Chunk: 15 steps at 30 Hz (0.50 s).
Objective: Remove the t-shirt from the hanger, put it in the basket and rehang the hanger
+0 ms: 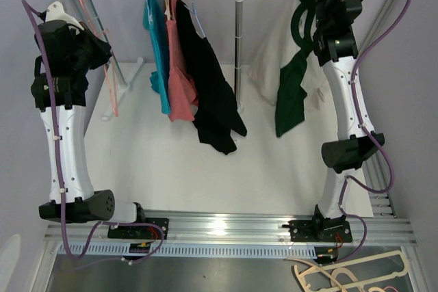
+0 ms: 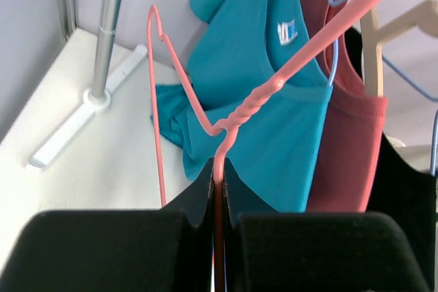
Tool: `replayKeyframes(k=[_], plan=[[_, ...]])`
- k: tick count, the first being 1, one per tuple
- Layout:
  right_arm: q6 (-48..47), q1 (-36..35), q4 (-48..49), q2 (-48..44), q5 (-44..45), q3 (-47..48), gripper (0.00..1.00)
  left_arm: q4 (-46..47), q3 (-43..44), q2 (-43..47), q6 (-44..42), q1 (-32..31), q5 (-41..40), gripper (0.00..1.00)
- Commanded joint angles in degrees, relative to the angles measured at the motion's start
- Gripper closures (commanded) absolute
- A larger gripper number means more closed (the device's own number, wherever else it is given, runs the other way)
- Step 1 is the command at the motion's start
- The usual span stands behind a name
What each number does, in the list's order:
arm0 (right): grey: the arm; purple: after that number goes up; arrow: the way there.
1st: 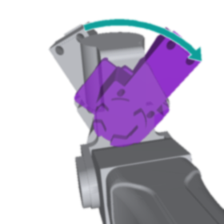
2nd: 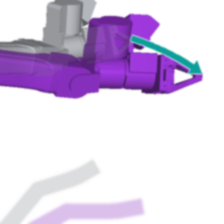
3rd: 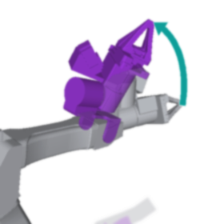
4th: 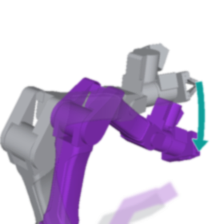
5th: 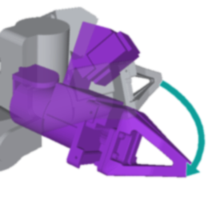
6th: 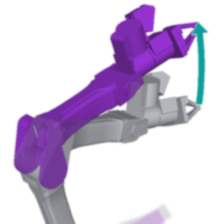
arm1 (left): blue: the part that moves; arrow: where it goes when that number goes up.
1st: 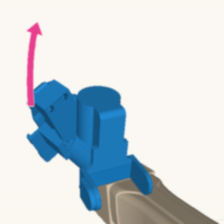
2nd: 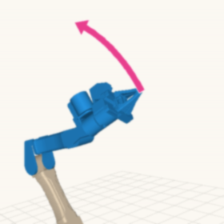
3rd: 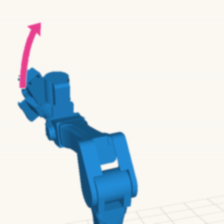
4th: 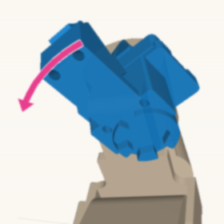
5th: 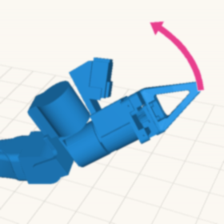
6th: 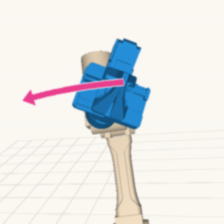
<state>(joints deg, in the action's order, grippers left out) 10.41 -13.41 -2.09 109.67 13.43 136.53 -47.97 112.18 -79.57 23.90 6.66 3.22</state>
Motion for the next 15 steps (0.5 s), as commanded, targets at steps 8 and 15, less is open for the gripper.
replayKeyframes(k=[8,15], plan=[[3.9,7.69,32.5,9.86,1.86,18.6,1.0,12.35,-0.64,-3.92,-2.19,1.17,-5.86,0.99],[13.14,12.88,20.73,9.07,-4.02,1.48,1.0,28.18,-5.66,-8.74,-7.71,3.62,0.8,0.99]])
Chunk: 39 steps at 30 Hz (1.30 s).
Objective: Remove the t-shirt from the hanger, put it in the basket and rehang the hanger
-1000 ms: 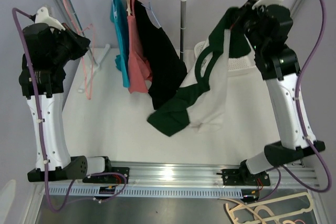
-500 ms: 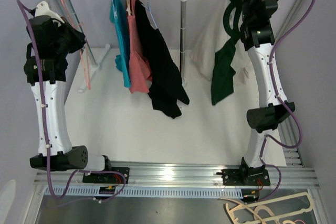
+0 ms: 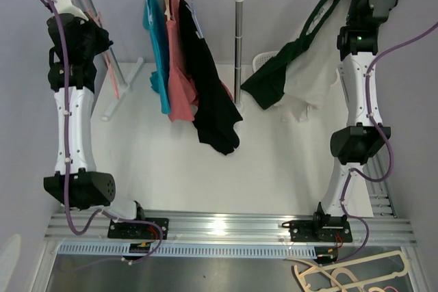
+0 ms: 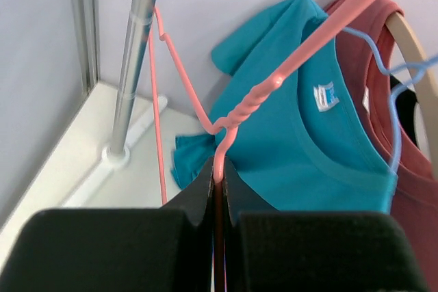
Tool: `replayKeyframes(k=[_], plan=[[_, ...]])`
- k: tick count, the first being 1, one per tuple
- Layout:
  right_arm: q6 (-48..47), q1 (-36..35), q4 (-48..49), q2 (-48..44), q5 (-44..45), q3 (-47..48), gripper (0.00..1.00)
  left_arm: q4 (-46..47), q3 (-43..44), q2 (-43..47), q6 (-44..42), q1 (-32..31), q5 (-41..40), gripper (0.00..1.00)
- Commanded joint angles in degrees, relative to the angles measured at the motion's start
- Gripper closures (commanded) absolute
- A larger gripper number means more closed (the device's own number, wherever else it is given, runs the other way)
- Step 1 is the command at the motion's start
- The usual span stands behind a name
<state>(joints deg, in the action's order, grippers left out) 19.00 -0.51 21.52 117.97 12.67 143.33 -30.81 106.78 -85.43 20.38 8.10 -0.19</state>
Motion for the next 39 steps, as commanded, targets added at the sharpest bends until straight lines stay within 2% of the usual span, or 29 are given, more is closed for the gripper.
replayKeyframes(k=[1,2,3,4,6,7,8,10,12,16,22,24,25,26,27,28,30,31,32,33,39], plan=[[4.38,-0.45,-6.63,1.03,-3.78,-6.56,1.0,12.16,0.0,-3.86,-4.38,2.88,9.45,0.99],[3.94,-0.71,-8.84,1.55,-5.79,-7.44,1.0,13.22,0.61,-5.0,-2.91,4.63,11.15,0.99],[3.59,-0.89,-15.3,3.65,-7.38,-6.06,1.0,14.36,0.71,-6.84,-2.11,5.6,13.96,0.99],[3.24,-1.33,-18.5,4.97,-8.96,-4.56,1.0,16.02,0.71,-7.73,-1.06,6.83,21.12,0.99],[0.53,-1.94,-25.96,7.7,-12.4,0.08,1.0,19.53,0.62,-9.4,3.86,9.91,26.0,0.99],[-0.28,-2.47,-32.79,10.15,-14.84,1.24,1.0,20.25,0.88,-10.97,4.75,10.62,27.94,0.99],[-1.76,-2.74,-35.29,10.95,-17.73,1.6,1.0,20.52,1.23,-11.6,4.84,11.32,30.13,0.99],[-2.04,-2.91,-42.24,11.84,-19.25,0.3,1.0,19.73,3.52,-12.65,3.53,11.24,29.98,0.99],[-1.17,-2.65,-43.75,10.88,-21.79,-4.43,1.0,19.73,3.79,-12.57,3.0,11.24,29.81,0.99],[2.35,-2.12,-45.24,8.15,-20.76,-16.82,1.0,19.74,4.39,-11.69,2.38,11.24,29.54,0.99],[1.39,-1.86,-53.68,12.54,-19.35,-17.82,1.0,19.91,4.84,-9.85,1.85,11.32,30.59,0.99],[1.12,-1.6,-58.83,15.96,-19.52,-14.15,1.0,21.75,4.05,-8.09,2.29,11.24,31.56,0.99],[0.86,-1.51,-61.05,17.54,-19.78,-11.87,0.95,22.19,3.61,-7.65,2.29,10.98,31.56,0.99],[0.51,-1.42,-65.33,19.03,-19.79,-7.23,0.79,23.06,4.22,-7.21,2.38,10.97,31.74,0.99],[0.16,-1.59,-66.85,21.05,-19.79,-5.79,0.61,23.42,4.66,-7.3,2.47,10.97,32.26,0.99],[-0.02,-1.6,-67.39,21.24,-19.61,-5.52,0.33,23.69,5.27,-7.56,2.64,10.8,32.61,0.99],[-0.28,-1.86,-65.12,18.72,-18.38,-10.13,0.29,23.25,9.11,-9.57,2.38,10.45,33.23,0.99],[-0.28,-2.03,-63.63,17.31,-18.21,-12.61,0.2,22.64,10.1,-10.36,2.03,9.92,33.06,0.99],[0.15,-1.95,-60.92,16.16,-18.2,-14.9,0.17,22.46,12.37,-11.24,1.94,9.66,33.06,0.99],[0.24,-1.95,-60.02,15.02,-18.38,-18.05,0.15,22.46,13.96,-12.9,1.86,9.39,33.06,0.99],[-0.02,-2.74,-58.35,10.44,-17.94,-22.47,0.13,17.38,27.76,-22.49,3.17,7.73,32.09,0.99]])
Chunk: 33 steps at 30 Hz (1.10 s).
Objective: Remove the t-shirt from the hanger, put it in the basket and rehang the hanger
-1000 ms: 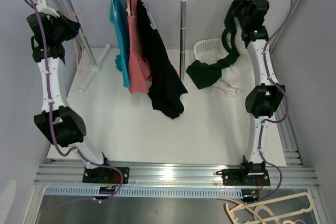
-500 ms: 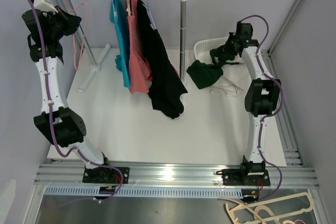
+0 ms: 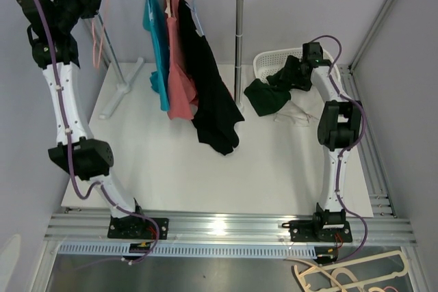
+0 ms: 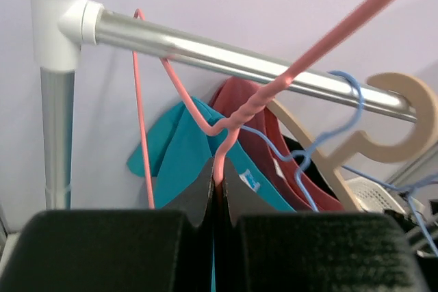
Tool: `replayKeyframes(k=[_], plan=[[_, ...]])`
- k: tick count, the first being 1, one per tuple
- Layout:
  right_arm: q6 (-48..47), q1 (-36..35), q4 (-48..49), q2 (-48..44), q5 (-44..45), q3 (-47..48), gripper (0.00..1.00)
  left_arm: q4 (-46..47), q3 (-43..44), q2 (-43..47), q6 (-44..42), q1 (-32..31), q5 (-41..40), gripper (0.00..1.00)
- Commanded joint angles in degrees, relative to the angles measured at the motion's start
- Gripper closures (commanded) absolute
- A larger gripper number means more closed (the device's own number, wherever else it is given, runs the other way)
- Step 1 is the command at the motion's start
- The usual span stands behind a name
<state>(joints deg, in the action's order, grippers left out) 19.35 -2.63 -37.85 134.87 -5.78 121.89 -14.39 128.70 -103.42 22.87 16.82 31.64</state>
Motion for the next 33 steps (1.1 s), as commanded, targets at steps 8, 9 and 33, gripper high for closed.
replayKeyframes(k=[8,9,33], plan=[[-0.11,-1.06,8.74,-18.48,0.16,-14.38,0.12,1.82,8.5,-9.61,0.42,-2.32,-2.37,0.99],[-0.28,-1.06,8.93,-19.46,0.33,-15.0,0.12,1.82,8.49,-9.79,0.24,-2.58,-2.54,0.99],[4.55,-2.46,16.57,-44.76,14.48,-46.89,0.1,-0.28,4.28,-7.51,-2.92,-3.55,-8.34,0.57]])
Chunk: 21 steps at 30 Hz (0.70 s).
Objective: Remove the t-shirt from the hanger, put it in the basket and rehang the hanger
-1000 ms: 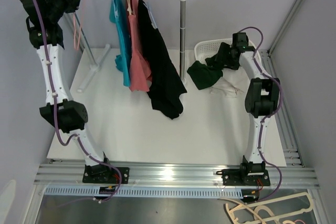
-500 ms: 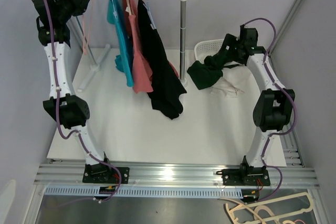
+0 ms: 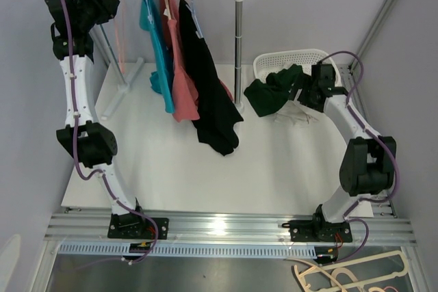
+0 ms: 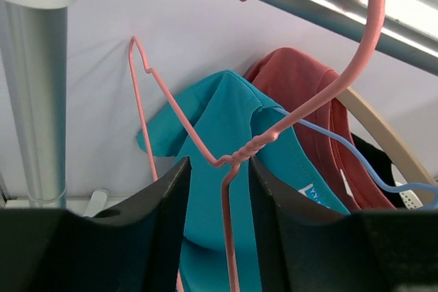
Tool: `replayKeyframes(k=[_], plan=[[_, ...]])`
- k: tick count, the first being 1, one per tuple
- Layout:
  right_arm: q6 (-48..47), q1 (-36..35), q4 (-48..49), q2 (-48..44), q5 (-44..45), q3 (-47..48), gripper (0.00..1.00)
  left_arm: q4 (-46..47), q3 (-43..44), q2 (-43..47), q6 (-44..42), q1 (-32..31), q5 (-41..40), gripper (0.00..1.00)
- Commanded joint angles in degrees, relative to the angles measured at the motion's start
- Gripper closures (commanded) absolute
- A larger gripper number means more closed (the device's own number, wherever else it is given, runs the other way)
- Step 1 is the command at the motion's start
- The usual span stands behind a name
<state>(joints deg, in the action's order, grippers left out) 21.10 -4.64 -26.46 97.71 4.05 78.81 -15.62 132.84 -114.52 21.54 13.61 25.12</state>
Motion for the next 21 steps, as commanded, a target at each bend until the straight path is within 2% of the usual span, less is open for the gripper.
replayKeyframes(k=[1,3,5,7,10,16,21], plan=[[3.85,-0.54,6.75,-9.19,6.04,-5.75,0.09,0.85,-0.12,4.04,-1.76,-0.33,-2.18,0.55],[4.47,-0.89,8.17,-12.71,7.45,-10.85,0.08,0.94,-0.56,5.62,-1.77,-0.33,-3.76,0.45],[4.12,-0.89,9.23,-12.9,8.33,-13.14,0.08,0.33,-0.65,6.67,-1.24,-0.25,-4.73,0.16],[3.68,-0.72,9.4,-11.76,8.16,-13.41,0.07,-0.11,-1.09,8.43,-1.06,-0.33,-6.4,0.09],[3.07,-0.45,11.59,-9.47,5.8,-14.55,0.04,0.06,-4.59,12.55,-0.36,-0.25,-10.17,0.01],[4.03,0.25,14.59,-3.69,4.56,-14.39,0.03,-1.96,-11.97,22.3,-0.09,-0.25,-18.78,0.0],[4.74,0.25,15.74,-0.07,5.7,-13.77,0.05,0.32,-20.15,30.22,2.09,-0.33,-18.8,0.01]])
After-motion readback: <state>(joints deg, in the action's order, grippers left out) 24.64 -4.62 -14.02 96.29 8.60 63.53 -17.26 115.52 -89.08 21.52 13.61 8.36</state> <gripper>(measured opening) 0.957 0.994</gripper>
